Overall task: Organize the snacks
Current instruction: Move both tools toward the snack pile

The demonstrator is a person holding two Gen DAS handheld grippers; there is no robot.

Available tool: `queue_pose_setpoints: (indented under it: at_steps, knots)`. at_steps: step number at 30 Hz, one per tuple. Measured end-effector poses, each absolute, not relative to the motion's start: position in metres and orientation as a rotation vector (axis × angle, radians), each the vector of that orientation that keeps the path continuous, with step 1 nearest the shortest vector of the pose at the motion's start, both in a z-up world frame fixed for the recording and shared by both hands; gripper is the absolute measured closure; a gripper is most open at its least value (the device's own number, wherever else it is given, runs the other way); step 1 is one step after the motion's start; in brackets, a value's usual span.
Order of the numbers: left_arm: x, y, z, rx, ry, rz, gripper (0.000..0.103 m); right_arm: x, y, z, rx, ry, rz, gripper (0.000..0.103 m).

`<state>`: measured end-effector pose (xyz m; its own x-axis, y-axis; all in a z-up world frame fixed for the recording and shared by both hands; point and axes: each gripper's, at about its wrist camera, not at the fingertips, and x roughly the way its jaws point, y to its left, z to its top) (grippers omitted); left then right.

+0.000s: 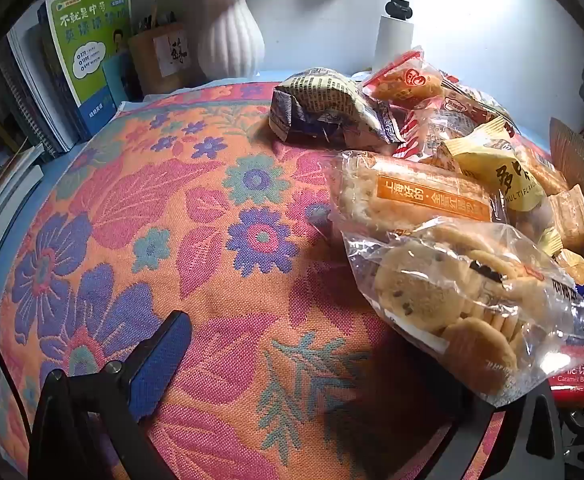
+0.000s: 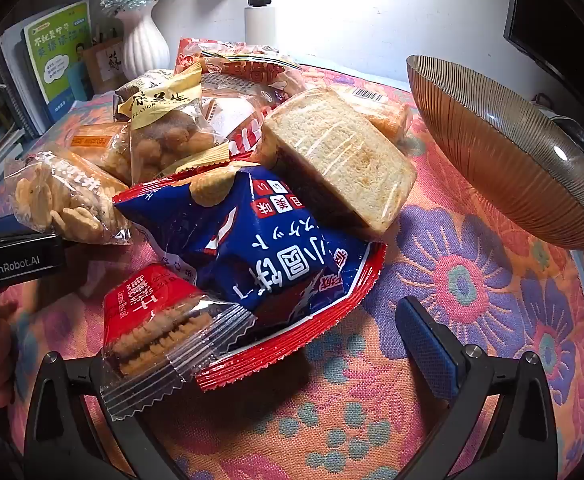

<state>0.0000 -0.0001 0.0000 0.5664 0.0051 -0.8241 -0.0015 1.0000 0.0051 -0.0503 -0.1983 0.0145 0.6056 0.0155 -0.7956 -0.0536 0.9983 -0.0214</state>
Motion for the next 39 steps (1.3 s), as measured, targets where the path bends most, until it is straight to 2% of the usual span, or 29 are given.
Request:
queue_pose_setpoints:
  at_steps: [6, 13, 22, 27, 39]
  knots:
    - [0.0, 0.0, 0.0, 0.002, 0.972, 0.004, 0.0, -0.051, -0.198, 0.015, -0.051, 0.925, 0.037, 0.0]
    - [-0.033, -0.002, 0.003, 0.015, 1.003, -0.008, 0.0, -0.067, -0.197, 0.014, -0.097, 1.074, 0.137, 0.0]
    - [-0.093, -0.001, 0.02, -0.02, 0.885, -0.061, 0.0, -0.117, -0.2, 0.015, -0.118, 0.984, 0.137, 0.0]
    - [-0.096, 0.01, 0.027, -0.095, 0.892, -0.074, 0.0, -0.141, -0.209, 0.011, -0.057, 0.913, 0.16, 0.0]
    - [-0.1, 0.018, 0.041, -0.092, 0.796, -0.127, 0.0, -0.151, -0.205, 0.012, -0.072, 0.923, 0.106, 0.0]
